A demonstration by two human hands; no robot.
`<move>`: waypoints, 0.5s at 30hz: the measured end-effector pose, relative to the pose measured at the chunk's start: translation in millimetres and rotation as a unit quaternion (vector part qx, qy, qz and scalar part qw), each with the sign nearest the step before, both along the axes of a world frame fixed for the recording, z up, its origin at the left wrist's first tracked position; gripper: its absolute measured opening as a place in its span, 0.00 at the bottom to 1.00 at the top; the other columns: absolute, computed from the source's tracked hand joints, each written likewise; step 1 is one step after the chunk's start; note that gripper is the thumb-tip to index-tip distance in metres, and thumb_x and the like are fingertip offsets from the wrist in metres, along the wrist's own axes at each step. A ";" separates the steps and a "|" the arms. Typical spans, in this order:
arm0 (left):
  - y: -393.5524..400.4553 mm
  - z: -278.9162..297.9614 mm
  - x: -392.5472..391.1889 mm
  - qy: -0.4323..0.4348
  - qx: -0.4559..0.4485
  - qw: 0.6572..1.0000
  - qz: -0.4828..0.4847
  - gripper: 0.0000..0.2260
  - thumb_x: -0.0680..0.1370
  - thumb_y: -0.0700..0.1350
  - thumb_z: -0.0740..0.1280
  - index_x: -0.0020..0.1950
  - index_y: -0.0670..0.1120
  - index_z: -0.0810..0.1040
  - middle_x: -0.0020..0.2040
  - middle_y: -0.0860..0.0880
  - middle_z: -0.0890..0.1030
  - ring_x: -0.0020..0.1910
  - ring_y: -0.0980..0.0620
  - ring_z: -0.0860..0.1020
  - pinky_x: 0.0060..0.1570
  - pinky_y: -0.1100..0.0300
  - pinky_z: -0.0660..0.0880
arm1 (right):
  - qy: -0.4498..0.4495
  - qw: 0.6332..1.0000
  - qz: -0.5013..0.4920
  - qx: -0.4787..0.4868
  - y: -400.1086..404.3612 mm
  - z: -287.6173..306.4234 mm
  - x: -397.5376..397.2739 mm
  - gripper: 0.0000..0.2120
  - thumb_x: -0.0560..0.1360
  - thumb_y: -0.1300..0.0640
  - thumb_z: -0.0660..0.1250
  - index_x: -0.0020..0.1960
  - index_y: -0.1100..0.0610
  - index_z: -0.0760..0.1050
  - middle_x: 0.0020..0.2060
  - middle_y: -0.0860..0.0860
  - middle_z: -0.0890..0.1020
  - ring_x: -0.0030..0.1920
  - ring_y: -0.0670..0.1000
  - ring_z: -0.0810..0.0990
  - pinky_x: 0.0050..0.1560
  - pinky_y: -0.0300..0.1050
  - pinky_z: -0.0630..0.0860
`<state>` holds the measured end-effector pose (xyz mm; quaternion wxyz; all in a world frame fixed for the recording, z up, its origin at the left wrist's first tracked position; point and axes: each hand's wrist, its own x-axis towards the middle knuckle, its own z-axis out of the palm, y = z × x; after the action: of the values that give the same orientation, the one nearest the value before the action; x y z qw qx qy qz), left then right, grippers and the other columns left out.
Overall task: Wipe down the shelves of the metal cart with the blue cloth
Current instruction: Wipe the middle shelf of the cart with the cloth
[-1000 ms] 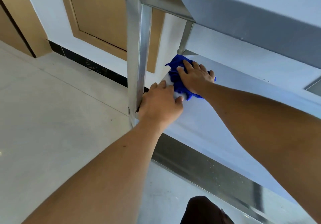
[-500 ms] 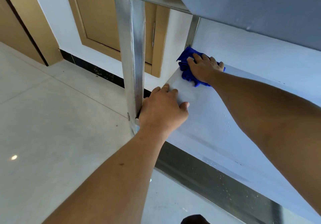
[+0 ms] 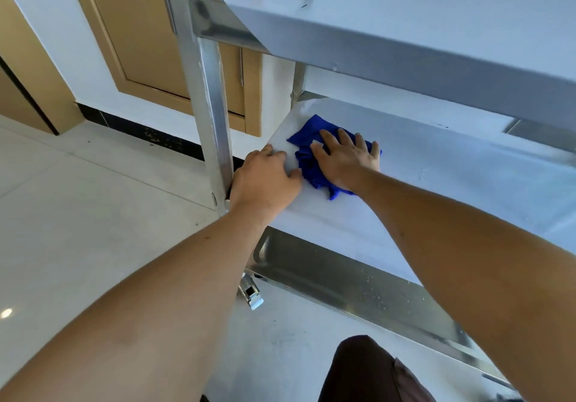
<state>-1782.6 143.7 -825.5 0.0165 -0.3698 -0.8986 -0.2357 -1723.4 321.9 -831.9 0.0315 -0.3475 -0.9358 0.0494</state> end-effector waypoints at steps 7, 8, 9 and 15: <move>1.2 -1.6 -1.7 0.021 0.004 1.000 -0.004 0.16 0.76 0.57 0.60 0.49 0.46 0.77 0.52 0.46 0.77 0.55 0.44 0.74 0.47 0.50 0.75 | -0.004 1.000 -0.022 -0.010 -42.2 0.4 54.2 0.31 0.77 0.32 0.38 0.77 0.39 0.56 0.79 0.49 0.61 0.77 0.59 0.56 0.74 0.67 0.48; 1.9 -2.1 -1.9 0.027 0.004 1.000 -0.005 0.17 0.76 0.59 0.60 0.49 0.47 0.78 0.53 0.46 0.77 0.57 0.44 0.73 0.49 0.50 0.74 | -0.003 1.000 -0.028 -0.011 -49.4 0.5 61.4 0.32 0.77 0.32 0.38 0.77 0.39 0.56 0.79 0.49 0.61 0.77 0.59 0.56 0.73 0.66 0.48; 2.5 -2.5 -2.0 0.034 0.004 0.999 -0.008 0.18 0.76 0.60 0.60 0.50 0.47 0.79 0.55 0.46 0.78 0.59 0.44 0.73 0.51 0.50 0.74 | -0.001 0.999 -0.032 -0.010 -57.0 0.6 68.5 0.32 0.76 0.30 0.38 0.77 0.39 0.56 0.78 0.50 0.61 0.76 0.59 0.57 0.73 0.66 0.49; 1.5 -2.1 5.9 0.108 -0.049 0.993 -0.013 0.23 0.77 0.62 0.55 0.58 0.49 0.81 0.58 0.46 0.80 0.62 0.44 0.73 0.57 0.48 0.71 | 0.002 0.998 -0.056 0.004 -98.0 2.1 111.1 0.41 0.71 0.23 0.34 0.77 0.39 0.56 0.77 0.52 0.63 0.75 0.60 0.58 0.73 0.67 0.47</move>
<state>-1776.7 145.2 -827.6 0.0921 -0.4049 -0.8972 -0.1504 -1612.3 223.9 -829.7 0.0377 -0.3992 -0.9150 0.0449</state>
